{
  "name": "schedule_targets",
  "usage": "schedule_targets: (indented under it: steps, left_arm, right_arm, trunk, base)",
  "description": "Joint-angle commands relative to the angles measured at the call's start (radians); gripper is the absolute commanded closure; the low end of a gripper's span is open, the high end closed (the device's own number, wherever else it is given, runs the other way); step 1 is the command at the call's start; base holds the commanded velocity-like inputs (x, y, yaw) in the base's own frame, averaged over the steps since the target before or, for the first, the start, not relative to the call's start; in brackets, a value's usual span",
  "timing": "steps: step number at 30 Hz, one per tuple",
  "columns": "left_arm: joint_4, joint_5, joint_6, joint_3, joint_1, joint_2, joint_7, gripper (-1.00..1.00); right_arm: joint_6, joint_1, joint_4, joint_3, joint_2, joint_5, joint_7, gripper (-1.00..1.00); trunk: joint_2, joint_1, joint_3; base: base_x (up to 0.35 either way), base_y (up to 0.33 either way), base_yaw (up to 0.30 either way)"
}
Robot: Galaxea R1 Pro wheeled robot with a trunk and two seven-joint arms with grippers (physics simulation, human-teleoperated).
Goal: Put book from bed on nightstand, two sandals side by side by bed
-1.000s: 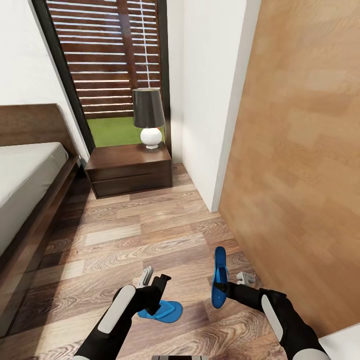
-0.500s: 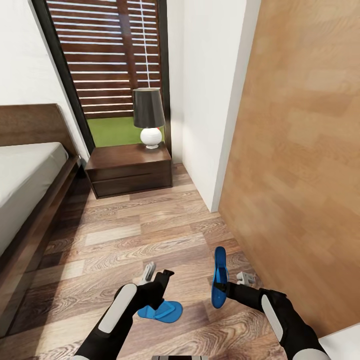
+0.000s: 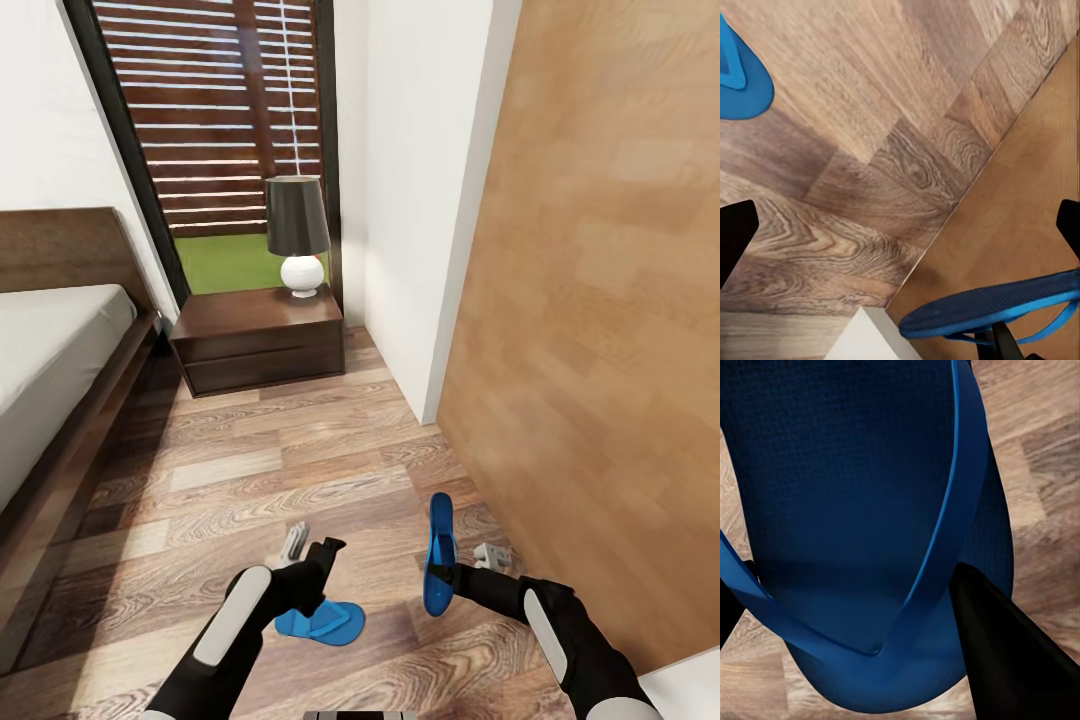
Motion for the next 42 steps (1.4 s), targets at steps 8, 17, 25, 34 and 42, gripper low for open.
schedule_targets:
  steps: [8, 17, 25, 34, 42]
  left_arm:
    - [-0.012, 0.005, -0.004, 0.000, 0.000, 0.002, 0.004, -1.00]
    - [-0.026, -0.018, -0.009, 0.002, 0.000, 0.004, 0.004, -1.00]
    - [-0.061, -0.090, -0.105, 0.003, 0.000, 0.003, 0.008, -1.00]
    - [-0.059, -0.112, -0.126, 0.004, 0.000, 0.003, 0.105, -1.00]
    - [-0.056, -0.101, -0.123, 0.004, 0.000, -0.001, 0.160, -1.00]
  right_arm:
    - [0.008, 0.000, -0.001, -0.002, 0.000, -0.006, 0.002, 1.00]
    - [0.008, 0.000, -0.003, -0.003, -0.003, -0.009, 0.003, 1.00]
    - [0.052, 0.000, -0.058, -0.007, -0.004, -0.011, 0.004, 1.00]
    - [0.100, 0.000, -0.091, -0.010, -0.008, -0.012, 0.006, 1.00]
    - [0.102, 0.000, -0.093, -0.010, -0.009, -0.012, 0.006, 1.00]
  trunk:
    - [0.000, 0.000, -0.001]
    - [0.000, 0.000, -0.001]
    - [0.000, 0.000, -0.001]
    - [0.000, 0.000, -0.001]
    - [0.000, 0.000, -0.001]
  base:
    - [0.000, 0.000, 0.000]
    - [0.000, 0.000, 0.000]
    - [0.000, 0.000, 0.000]
    - [0.000, 0.000, 0.000]
    - [0.000, 0.000, 0.000]
